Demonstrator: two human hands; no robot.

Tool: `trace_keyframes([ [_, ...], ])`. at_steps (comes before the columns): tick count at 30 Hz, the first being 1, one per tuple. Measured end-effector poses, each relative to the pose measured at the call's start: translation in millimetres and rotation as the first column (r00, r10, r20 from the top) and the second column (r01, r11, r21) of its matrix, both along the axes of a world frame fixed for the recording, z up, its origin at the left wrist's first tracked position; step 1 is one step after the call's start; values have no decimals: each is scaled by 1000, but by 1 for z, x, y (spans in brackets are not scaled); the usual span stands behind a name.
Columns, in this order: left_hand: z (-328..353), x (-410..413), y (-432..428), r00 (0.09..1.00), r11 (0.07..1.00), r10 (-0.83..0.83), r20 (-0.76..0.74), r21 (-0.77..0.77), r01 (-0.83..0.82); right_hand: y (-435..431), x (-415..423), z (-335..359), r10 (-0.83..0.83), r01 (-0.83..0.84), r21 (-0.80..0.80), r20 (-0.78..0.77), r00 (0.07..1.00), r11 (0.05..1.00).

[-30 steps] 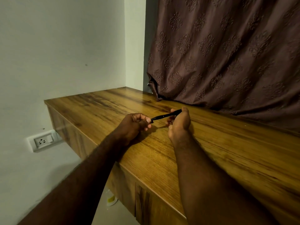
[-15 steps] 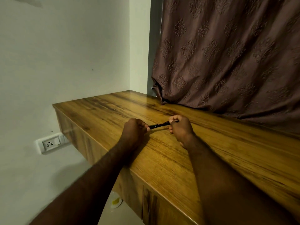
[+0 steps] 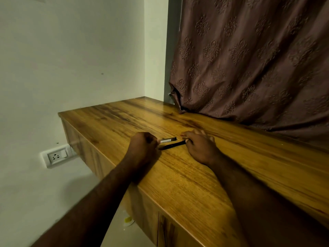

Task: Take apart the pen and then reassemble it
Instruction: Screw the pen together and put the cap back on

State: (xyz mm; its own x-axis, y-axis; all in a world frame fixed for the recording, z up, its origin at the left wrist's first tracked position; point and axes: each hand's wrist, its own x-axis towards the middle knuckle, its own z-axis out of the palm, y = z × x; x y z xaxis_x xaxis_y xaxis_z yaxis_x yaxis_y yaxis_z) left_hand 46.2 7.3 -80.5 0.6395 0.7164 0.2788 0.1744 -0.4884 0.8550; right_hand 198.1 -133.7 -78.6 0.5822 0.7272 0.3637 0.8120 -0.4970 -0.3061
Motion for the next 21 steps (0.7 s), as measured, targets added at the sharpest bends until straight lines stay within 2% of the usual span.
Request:
trace_keyframes([
  [2, -1, 0, 3, 994, 993, 54, 95, -112, -43, 3, -6, 2, 52, -51, -24, 33, 998, 998],
  [3, -2, 1, 3, 994, 991, 63, 85, -126, -52, 4, -9, 3, 68, -66, -46, 38, 997, 997],
  [4, -1, 3, 3, 997, 995, 74, 28, -74, -72, 5, -11, 3, 77, -74, -70, 38, 996, 995],
  [6, 3, 7, 4, 986, 987, 103, -133, 140, -84, 6, -12, 4, 69, -66, -111, 27, 997, 992],
  [10, 12, 6, -3, 901, 865, 106, -420, 486, 125, 8, -11, 3, 36, -32, -191, 16, 999, 981],
  [11, 12, 7, -5, 875, 838, 119, -469, 520, 165, 9, -11, 3, 32, -29, -215, 11, 999, 976],
  [13, 12, 8, -7, 844, 856, 134, -520, 490, 166, 10, -10, 3, 21, -22, -269, -8, 1000, 963],
  [16, 9, 9, -6, 883, 901, 92, -460, 415, 123, 11, -11, 4, 16, -21, -300, -20, 1000, 954],
  [18, 7, 8, -5, 930, 917, 17, -368, 376, 132, 10, -11, 4, 20, -26, -286, -23, 1000, 958],
  [21, 7, 5, -7, 947, 906, -11, -322, 398, 146, 10, -10, 4, 30, -36, -258, -26, 999, 966],
])
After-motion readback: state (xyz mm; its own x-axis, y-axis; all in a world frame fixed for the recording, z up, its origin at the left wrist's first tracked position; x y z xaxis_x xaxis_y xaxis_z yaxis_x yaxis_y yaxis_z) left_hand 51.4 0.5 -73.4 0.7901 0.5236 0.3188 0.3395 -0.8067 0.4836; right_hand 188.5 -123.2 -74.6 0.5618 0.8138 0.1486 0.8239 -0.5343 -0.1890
